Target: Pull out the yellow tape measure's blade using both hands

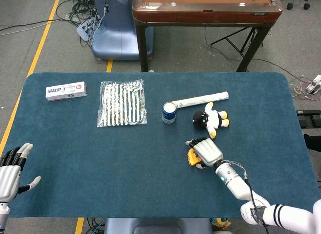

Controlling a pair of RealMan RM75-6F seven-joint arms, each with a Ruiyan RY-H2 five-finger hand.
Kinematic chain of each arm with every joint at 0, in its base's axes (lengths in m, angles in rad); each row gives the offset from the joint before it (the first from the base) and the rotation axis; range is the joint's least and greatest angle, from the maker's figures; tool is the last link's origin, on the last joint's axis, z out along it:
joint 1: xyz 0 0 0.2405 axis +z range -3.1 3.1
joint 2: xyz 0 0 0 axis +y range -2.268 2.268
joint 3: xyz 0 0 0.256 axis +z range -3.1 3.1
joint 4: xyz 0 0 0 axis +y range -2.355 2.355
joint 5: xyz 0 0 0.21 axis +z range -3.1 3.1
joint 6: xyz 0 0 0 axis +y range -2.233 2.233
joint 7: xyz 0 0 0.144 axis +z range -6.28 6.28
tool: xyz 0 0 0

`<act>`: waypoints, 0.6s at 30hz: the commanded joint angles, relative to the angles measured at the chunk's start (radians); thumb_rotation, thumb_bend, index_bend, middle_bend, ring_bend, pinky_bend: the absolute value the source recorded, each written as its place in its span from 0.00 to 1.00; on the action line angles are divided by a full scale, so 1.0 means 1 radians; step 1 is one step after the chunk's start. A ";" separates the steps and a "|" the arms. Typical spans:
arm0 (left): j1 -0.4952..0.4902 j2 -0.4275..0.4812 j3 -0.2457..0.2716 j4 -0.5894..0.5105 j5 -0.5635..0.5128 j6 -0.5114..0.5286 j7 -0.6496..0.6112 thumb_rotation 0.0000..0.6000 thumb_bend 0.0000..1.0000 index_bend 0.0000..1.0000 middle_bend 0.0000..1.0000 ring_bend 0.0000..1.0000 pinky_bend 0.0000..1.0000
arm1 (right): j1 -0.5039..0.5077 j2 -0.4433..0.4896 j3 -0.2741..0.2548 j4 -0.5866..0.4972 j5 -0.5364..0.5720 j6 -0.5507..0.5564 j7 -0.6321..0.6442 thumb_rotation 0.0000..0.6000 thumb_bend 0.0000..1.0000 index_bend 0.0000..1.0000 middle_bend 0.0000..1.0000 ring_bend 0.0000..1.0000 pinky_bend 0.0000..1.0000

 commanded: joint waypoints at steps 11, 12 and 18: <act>0.004 0.000 0.003 0.012 0.005 0.002 -0.020 1.00 0.19 0.06 0.09 0.07 0.06 | 0.040 -0.140 0.051 0.061 0.084 0.082 -0.096 1.00 0.16 0.21 0.30 0.28 0.31; 0.005 0.001 0.004 0.012 0.005 0.003 -0.021 1.00 0.19 0.06 0.09 0.07 0.06 | 0.042 -0.142 0.052 0.058 0.090 0.084 -0.102 1.00 0.16 0.21 0.30 0.28 0.31; 0.016 0.007 0.008 0.015 0.004 0.014 -0.032 1.00 0.19 0.07 0.09 0.07 0.06 | 0.027 -0.100 0.033 0.002 0.136 0.093 -0.126 1.00 0.16 0.21 0.30 0.28 0.31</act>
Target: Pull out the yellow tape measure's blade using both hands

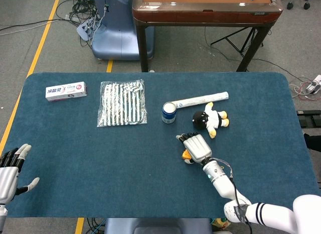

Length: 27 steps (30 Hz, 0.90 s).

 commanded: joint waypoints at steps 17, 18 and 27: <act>-0.006 -0.006 0.004 0.012 0.011 -0.014 -0.016 1.00 0.19 0.07 0.09 0.07 0.06 | -0.021 0.057 -0.049 -0.082 0.150 0.044 -0.107 1.00 0.24 0.29 0.40 0.32 0.31; -0.006 -0.006 0.004 0.012 0.011 -0.014 -0.016 1.00 0.19 0.07 0.09 0.07 0.06 | -0.020 0.056 -0.051 -0.081 0.151 0.043 -0.107 1.00 0.24 0.30 0.41 0.32 0.31; -0.004 -0.007 0.005 0.011 0.008 -0.015 -0.015 1.00 0.19 0.07 0.09 0.07 0.06 | -0.008 0.059 -0.062 -0.066 0.134 0.042 -0.089 1.00 0.24 0.30 0.39 0.32 0.31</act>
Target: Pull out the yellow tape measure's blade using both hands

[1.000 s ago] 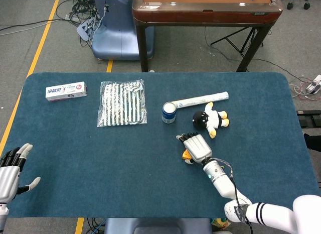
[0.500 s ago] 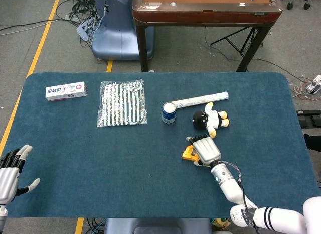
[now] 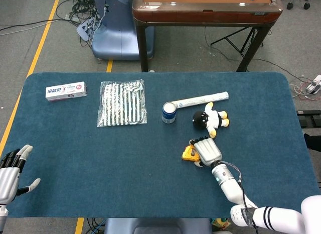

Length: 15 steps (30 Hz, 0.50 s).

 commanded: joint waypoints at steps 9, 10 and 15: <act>0.002 0.006 0.003 -0.005 0.002 -0.001 -0.001 1.00 0.19 0.07 0.09 0.07 0.06 | 0.012 -0.016 -0.007 0.029 -0.012 0.001 0.010 1.00 0.24 0.30 0.36 0.33 0.30; 0.002 0.007 0.003 -0.006 0.002 -0.001 -0.001 1.00 0.19 0.07 0.09 0.07 0.06 | 0.013 -0.019 -0.007 0.033 -0.012 0.002 0.010 1.00 0.24 0.30 0.36 0.33 0.30; 0.004 0.011 0.005 -0.009 0.001 -0.001 -0.001 1.00 0.19 0.06 0.09 0.07 0.06 | 0.017 -0.028 -0.009 0.045 -0.023 0.005 0.016 1.00 0.24 0.30 0.35 0.33 0.30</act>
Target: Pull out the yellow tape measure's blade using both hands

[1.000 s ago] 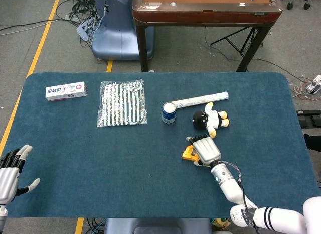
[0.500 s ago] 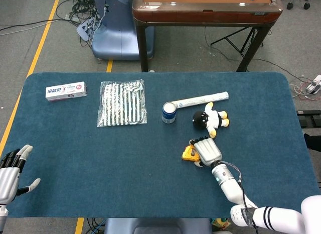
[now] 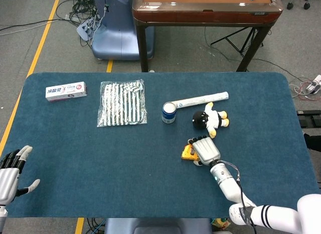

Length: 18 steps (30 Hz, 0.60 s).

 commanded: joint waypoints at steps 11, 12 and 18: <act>0.000 0.009 0.002 -0.008 -0.001 -0.006 -0.003 1.00 0.19 0.07 0.09 0.07 0.06 | 0.001 -0.025 -0.007 0.034 -0.030 0.005 0.031 1.00 0.26 0.30 0.35 0.33 0.28; 0.000 0.009 0.002 -0.008 -0.002 -0.006 -0.003 1.00 0.19 0.07 0.09 0.07 0.06 | 0.001 -0.027 -0.006 0.035 -0.032 0.005 0.034 1.00 0.29 0.30 0.35 0.33 0.28; -0.002 0.009 0.002 -0.008 -0.005 -0.013 -0.003 1.00 0.19 0.07 0.09 0.07 0.06 | 0.003 -0.039 -0.009 0.067 -0.070 -0.004 0.083 1.00 0.46 0.32 0.39 0.33 0.28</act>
